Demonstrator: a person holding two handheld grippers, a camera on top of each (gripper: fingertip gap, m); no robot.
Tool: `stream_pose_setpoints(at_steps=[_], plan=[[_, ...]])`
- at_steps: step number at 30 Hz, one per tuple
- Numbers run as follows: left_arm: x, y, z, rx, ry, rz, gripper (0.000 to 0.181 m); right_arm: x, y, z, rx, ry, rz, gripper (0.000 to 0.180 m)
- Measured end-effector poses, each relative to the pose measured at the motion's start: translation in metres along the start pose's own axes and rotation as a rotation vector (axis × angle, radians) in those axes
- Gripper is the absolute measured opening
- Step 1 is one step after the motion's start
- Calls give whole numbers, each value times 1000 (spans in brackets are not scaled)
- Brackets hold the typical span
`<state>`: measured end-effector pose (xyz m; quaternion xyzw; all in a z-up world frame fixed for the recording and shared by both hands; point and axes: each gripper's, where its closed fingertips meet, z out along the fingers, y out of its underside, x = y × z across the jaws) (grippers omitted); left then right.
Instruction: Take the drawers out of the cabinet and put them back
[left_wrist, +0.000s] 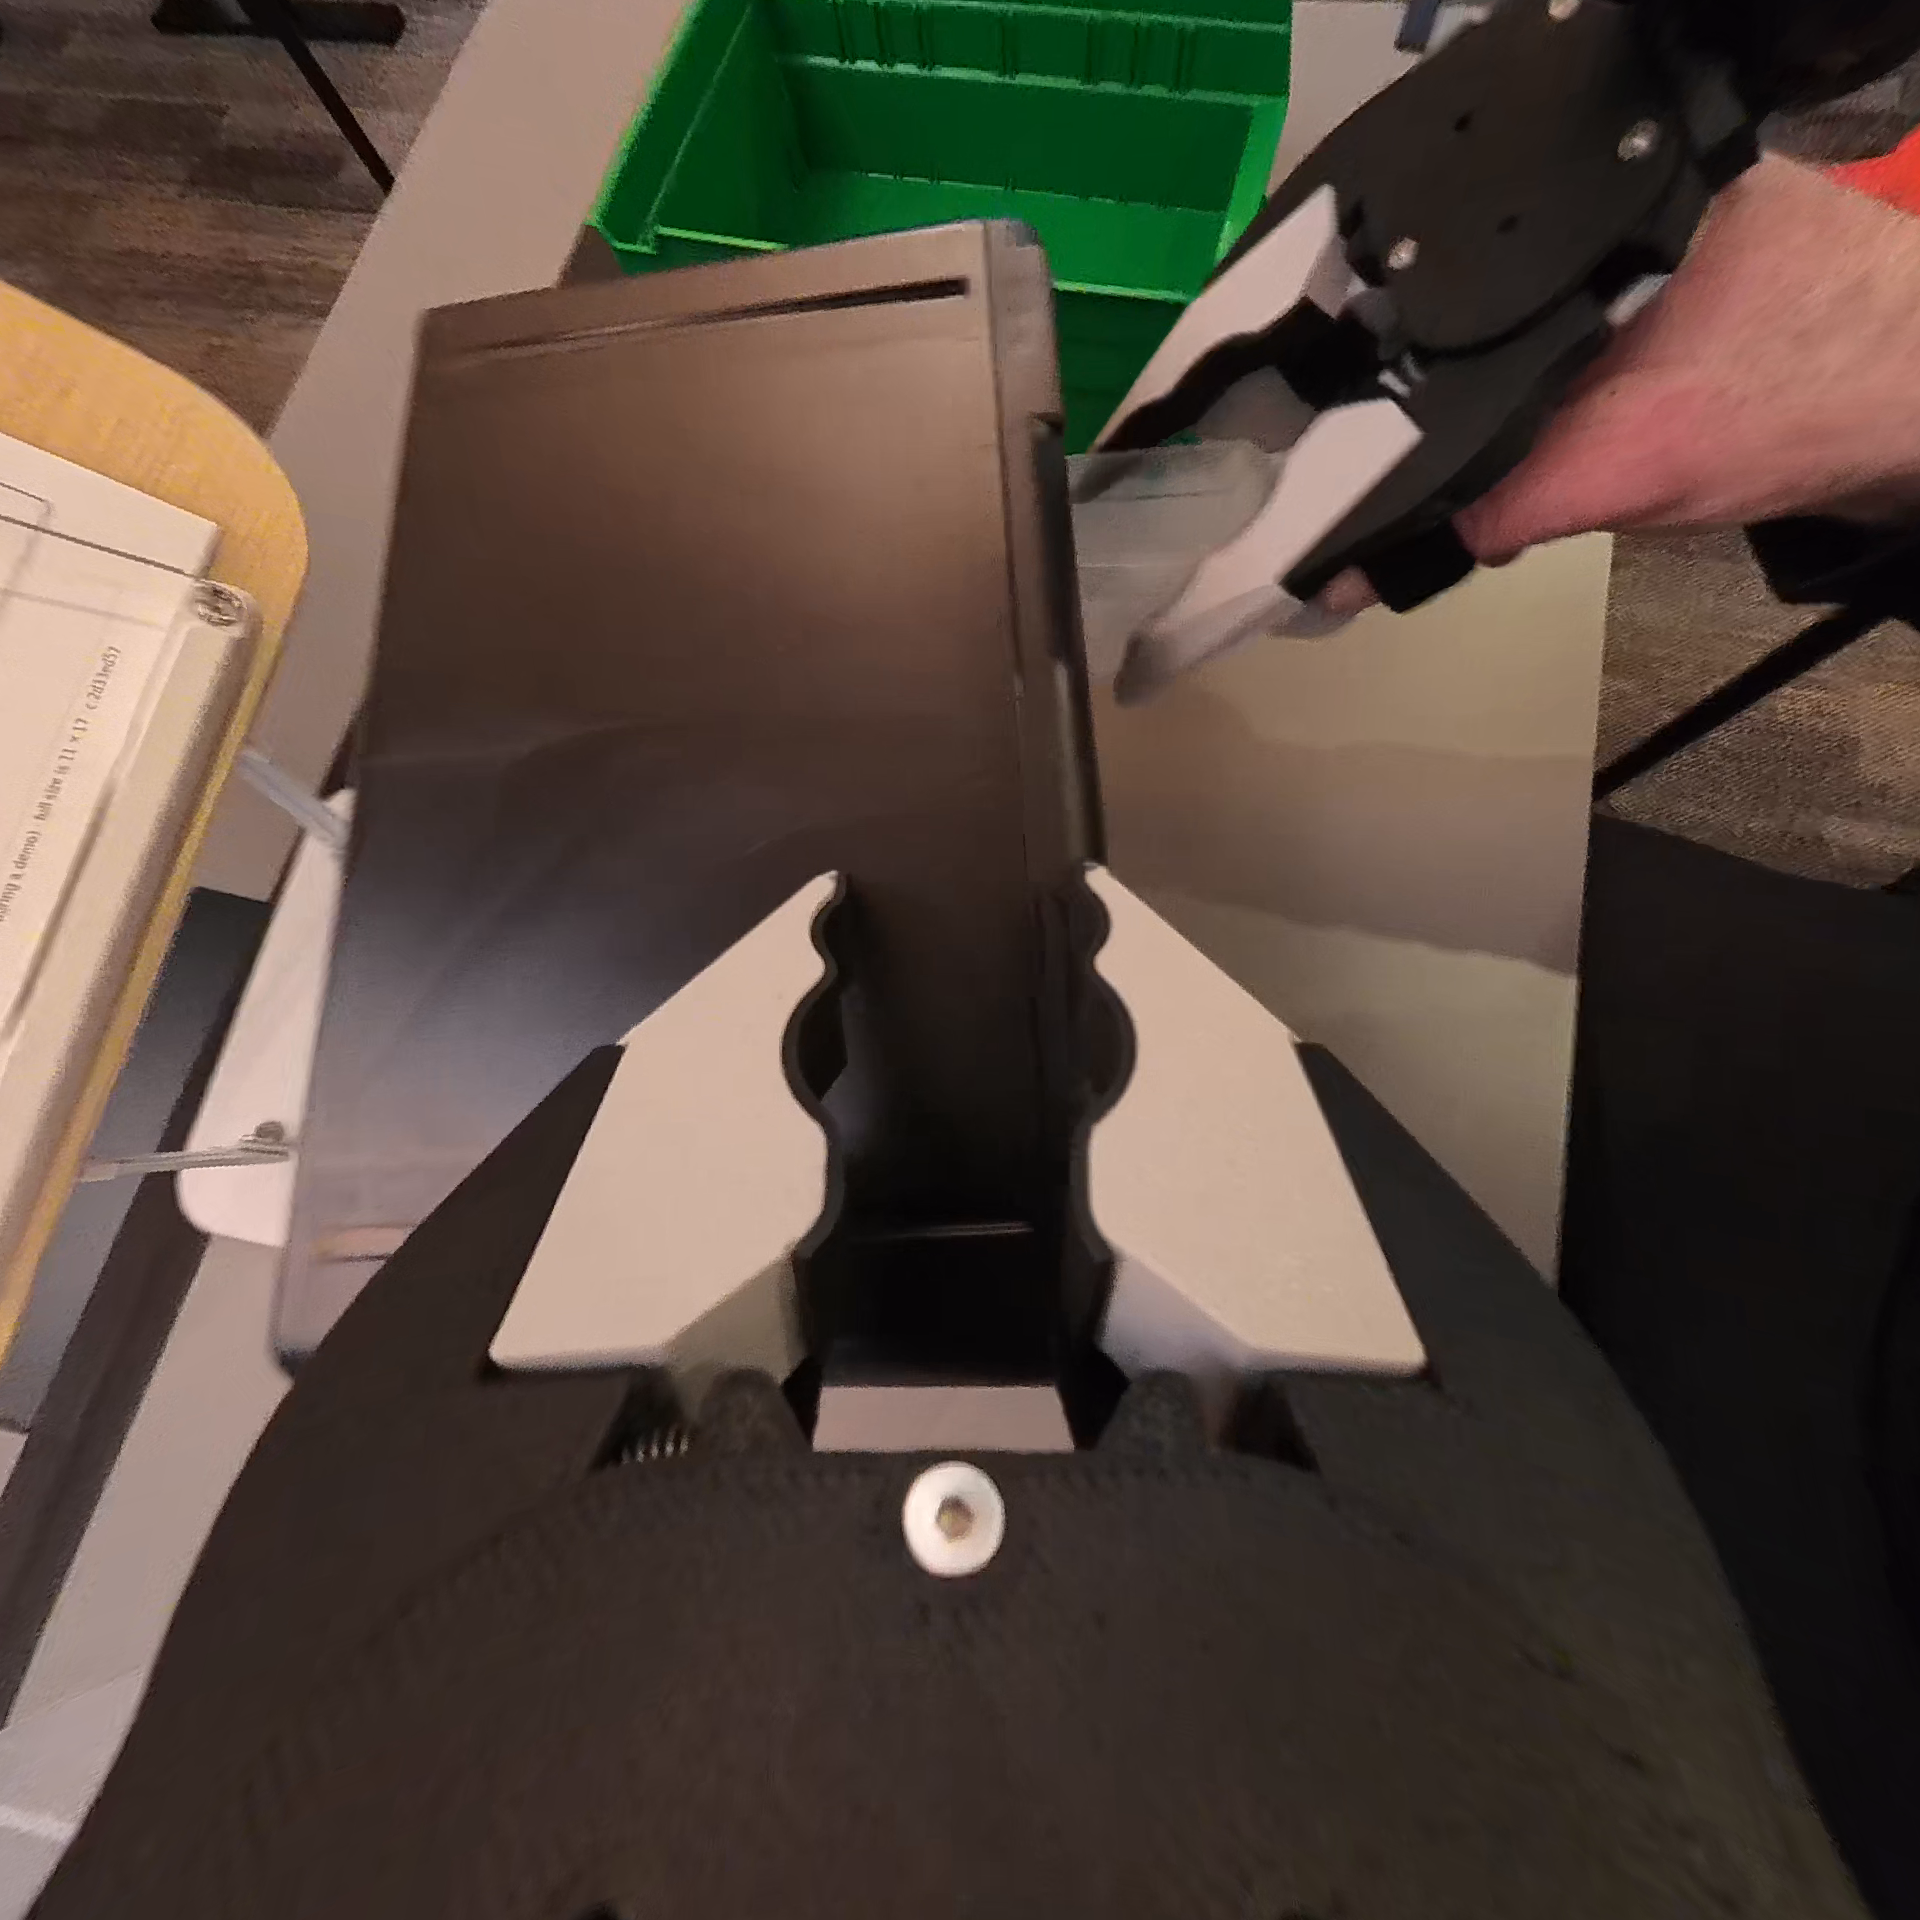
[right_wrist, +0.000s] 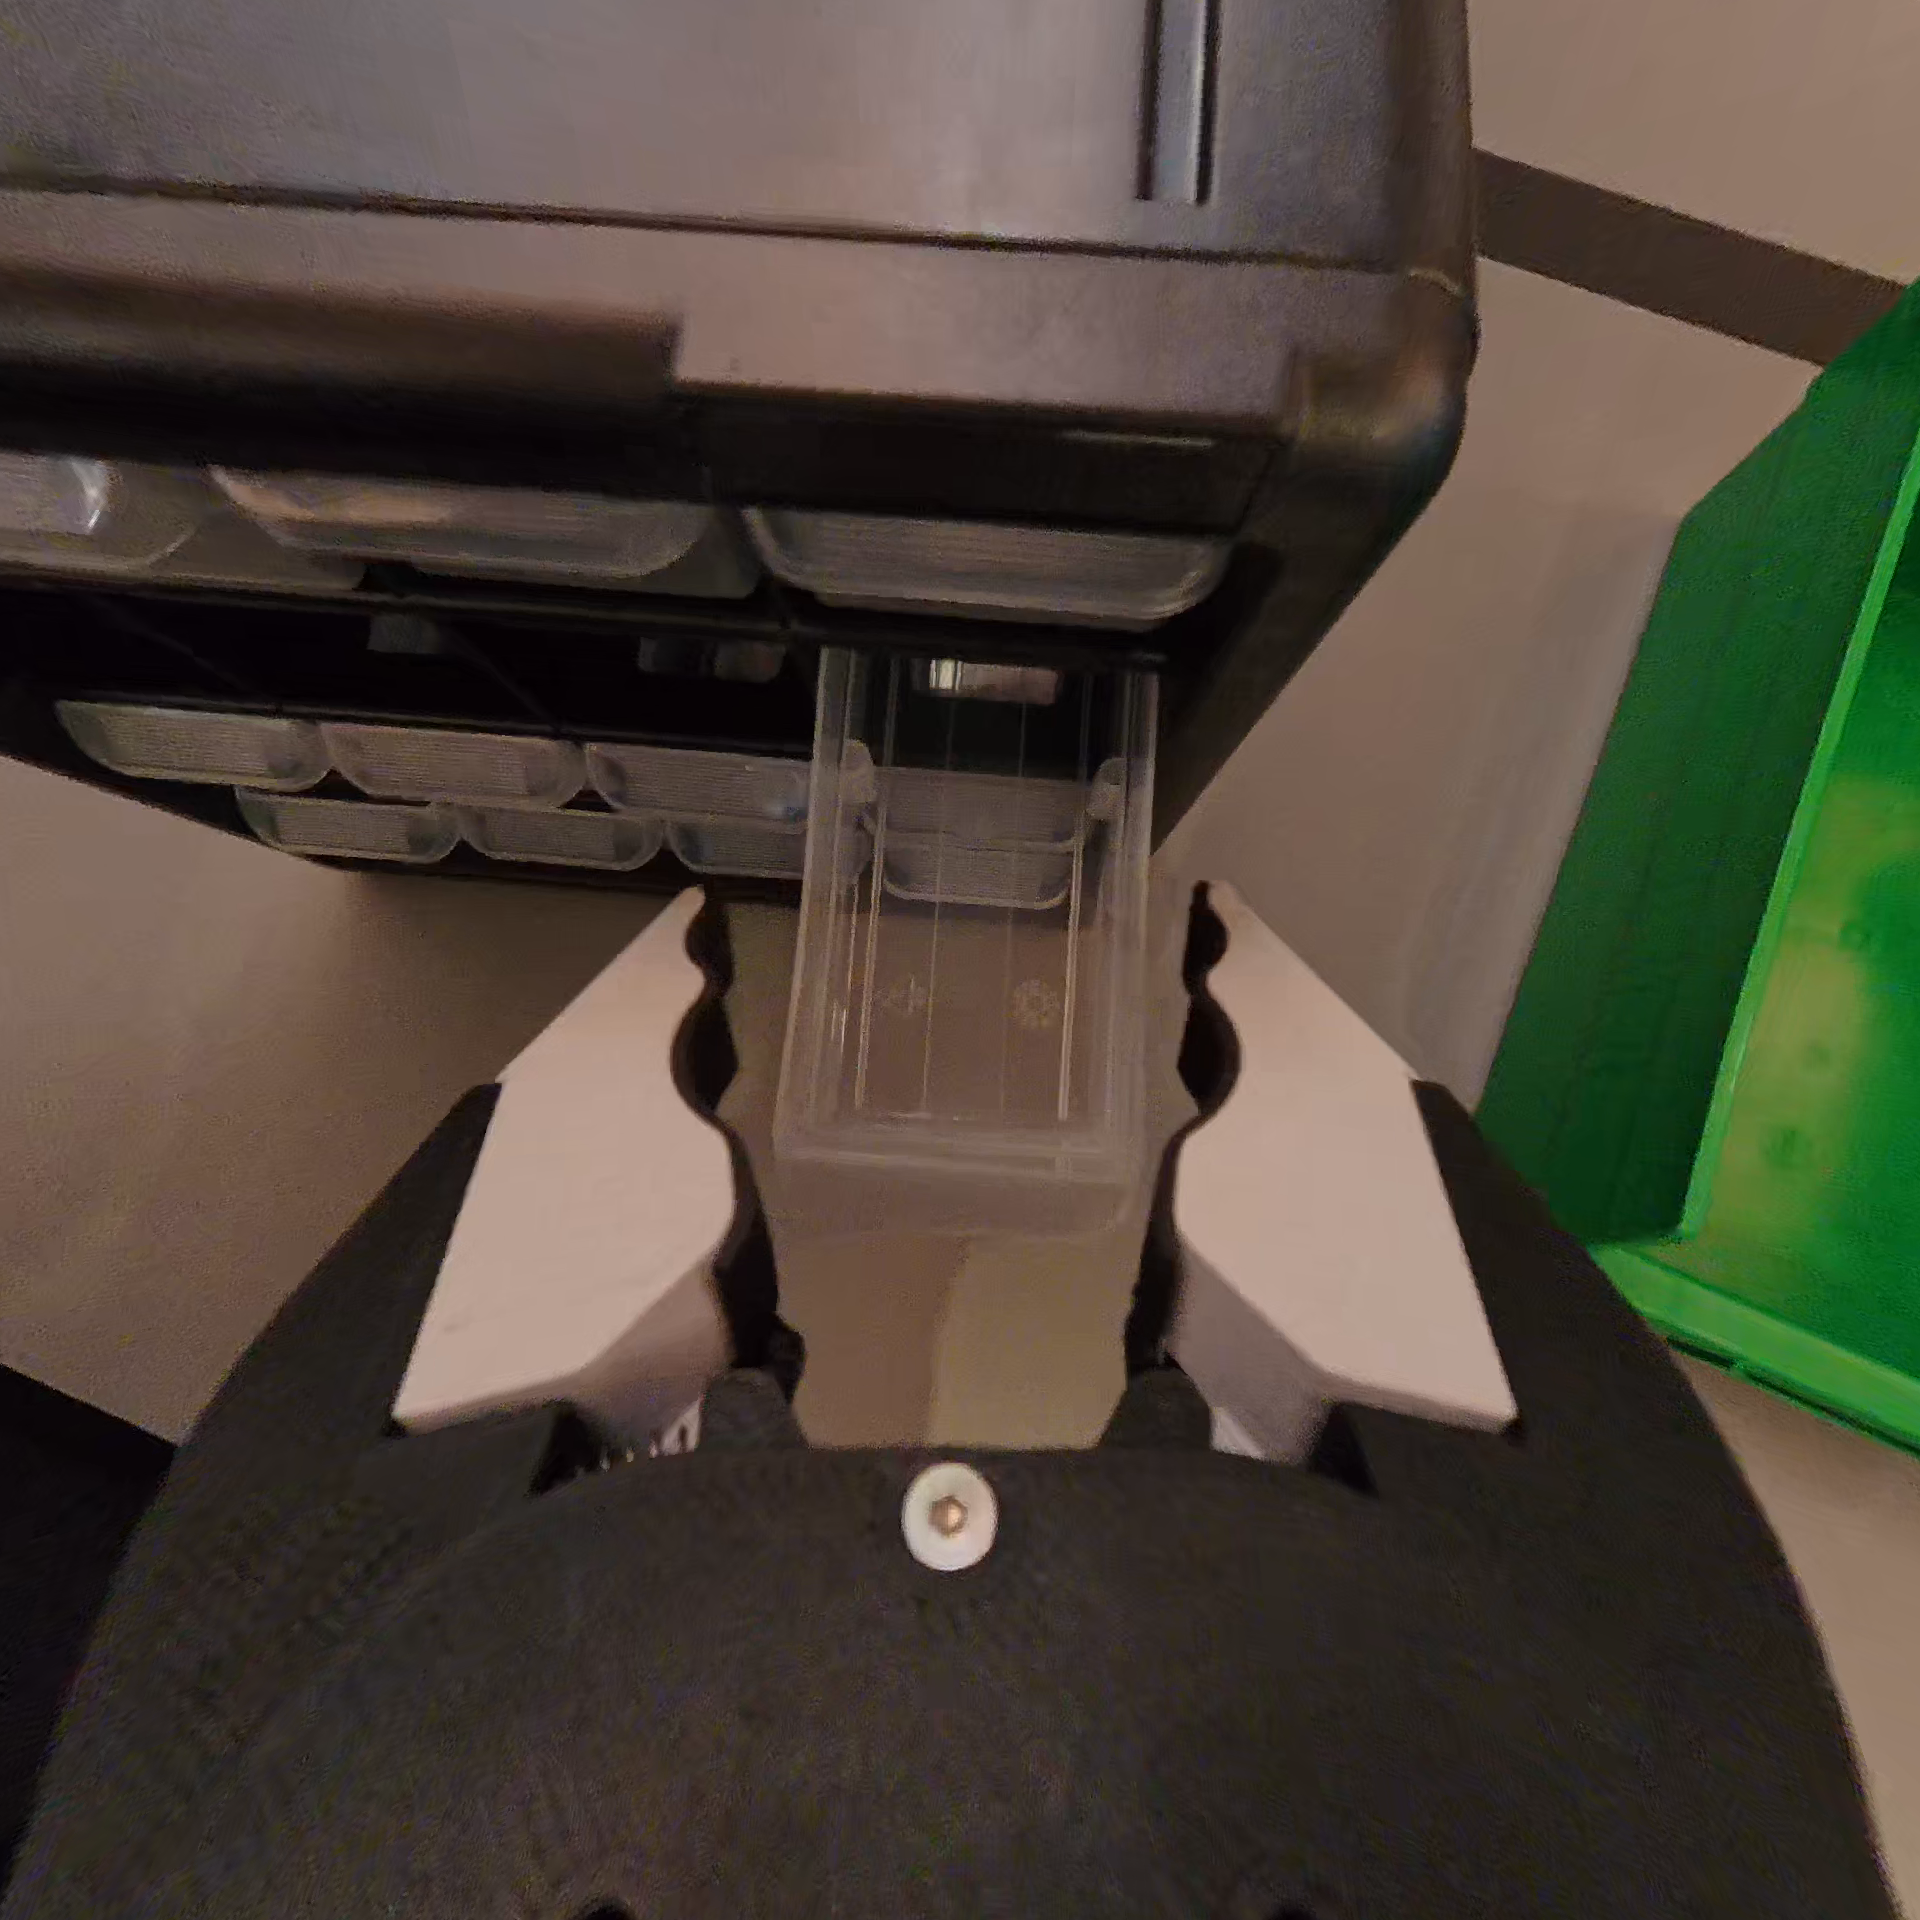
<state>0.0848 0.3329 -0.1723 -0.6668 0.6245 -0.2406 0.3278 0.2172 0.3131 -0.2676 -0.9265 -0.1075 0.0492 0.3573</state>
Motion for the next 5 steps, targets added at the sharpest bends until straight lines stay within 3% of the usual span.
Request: stream_pose_setpoints(at_steps=[2,5], plan=[[-17,-1,-6,23,-88,31,32,-1,4,-8,3,5,-33,93],[-28,-1,-15,42,-128,33,34,1,12,-29,42,32,-54,95]])
